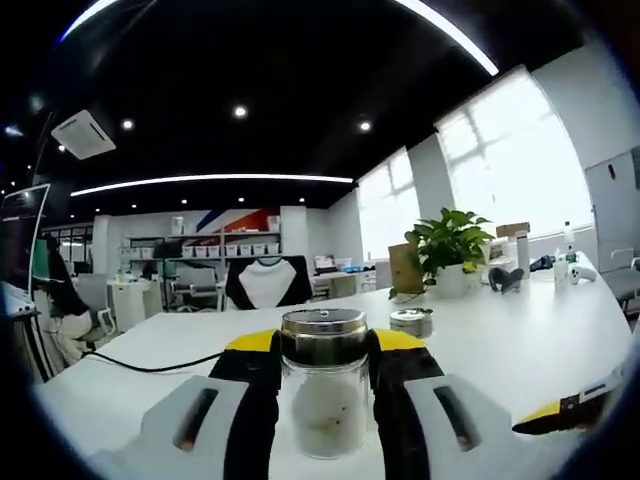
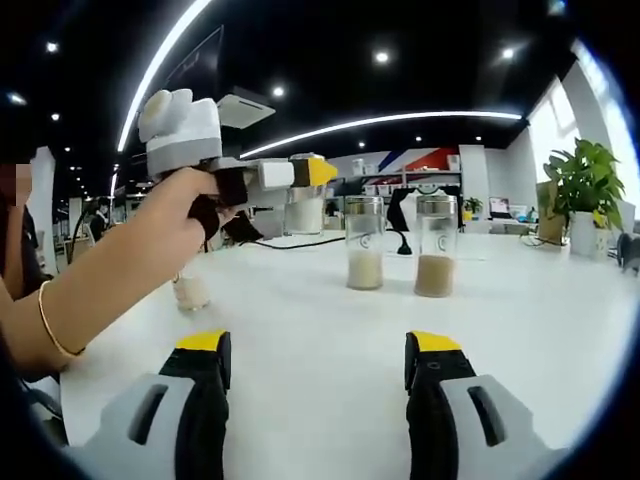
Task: Rotate the seasoning bottle until the label or dispensing opening points toward the visible target arrow and the bottle remains upright within the marked orientation range
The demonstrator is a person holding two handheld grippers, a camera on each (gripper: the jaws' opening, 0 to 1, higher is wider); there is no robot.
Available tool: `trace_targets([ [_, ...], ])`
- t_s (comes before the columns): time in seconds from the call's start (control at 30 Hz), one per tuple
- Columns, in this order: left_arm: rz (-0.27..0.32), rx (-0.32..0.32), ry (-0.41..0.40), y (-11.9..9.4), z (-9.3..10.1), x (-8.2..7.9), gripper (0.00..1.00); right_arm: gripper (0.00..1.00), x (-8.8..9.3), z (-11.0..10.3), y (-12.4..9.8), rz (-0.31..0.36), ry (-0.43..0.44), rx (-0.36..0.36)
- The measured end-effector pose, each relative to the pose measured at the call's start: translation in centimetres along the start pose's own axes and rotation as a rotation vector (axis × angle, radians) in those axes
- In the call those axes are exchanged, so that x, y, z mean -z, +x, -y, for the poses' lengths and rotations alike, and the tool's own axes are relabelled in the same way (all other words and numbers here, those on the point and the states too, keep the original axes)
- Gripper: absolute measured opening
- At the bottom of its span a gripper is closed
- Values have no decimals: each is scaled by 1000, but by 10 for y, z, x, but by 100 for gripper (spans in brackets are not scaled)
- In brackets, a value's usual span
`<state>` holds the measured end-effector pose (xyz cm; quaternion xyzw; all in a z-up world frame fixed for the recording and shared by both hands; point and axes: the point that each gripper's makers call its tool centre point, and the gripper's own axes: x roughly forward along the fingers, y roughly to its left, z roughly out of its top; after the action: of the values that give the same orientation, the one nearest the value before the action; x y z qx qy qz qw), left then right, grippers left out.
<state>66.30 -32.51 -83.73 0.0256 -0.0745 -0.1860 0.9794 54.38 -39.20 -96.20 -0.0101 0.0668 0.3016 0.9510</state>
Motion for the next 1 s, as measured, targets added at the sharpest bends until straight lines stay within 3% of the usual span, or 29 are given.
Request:
trace_targets([
  [0.17, -23, 46, 4, -5, 12, 10, 36, 71, 1, 0, 0, -3, -3, 0],
  [0.3, -13, 89, -2, -10, 25, 8, 36, 71, 1, 0, 0, -2, -1, -1],
  [0.4, -16, 154, 8, -12, 38, 8, 36, 71, 1, 0, 0, -3, -2, 0],
  [0.5, -52, 284, 37, -15, 59, 14, 36, 71, 1, 0, 0, -3, -1, 2],
  [0.6, -64, 306, 81, -15, 66, 21, 36, 71, 1, 0, 0, -5, -3, 2],
  [0.7, -58, 351, 20, -17, 73, 22, 36, 71, 2, 0, 0, -7, -4, 3],
  [0.77, -73, 390, 47, -19, 79, 26, 36, 71, 2, 0, 0, -8, -4, 5],
  [1.0, -85, 513, 24, -28, 97, 30, 36, 71, 2, 0, 0, -7, 3, 2],
])
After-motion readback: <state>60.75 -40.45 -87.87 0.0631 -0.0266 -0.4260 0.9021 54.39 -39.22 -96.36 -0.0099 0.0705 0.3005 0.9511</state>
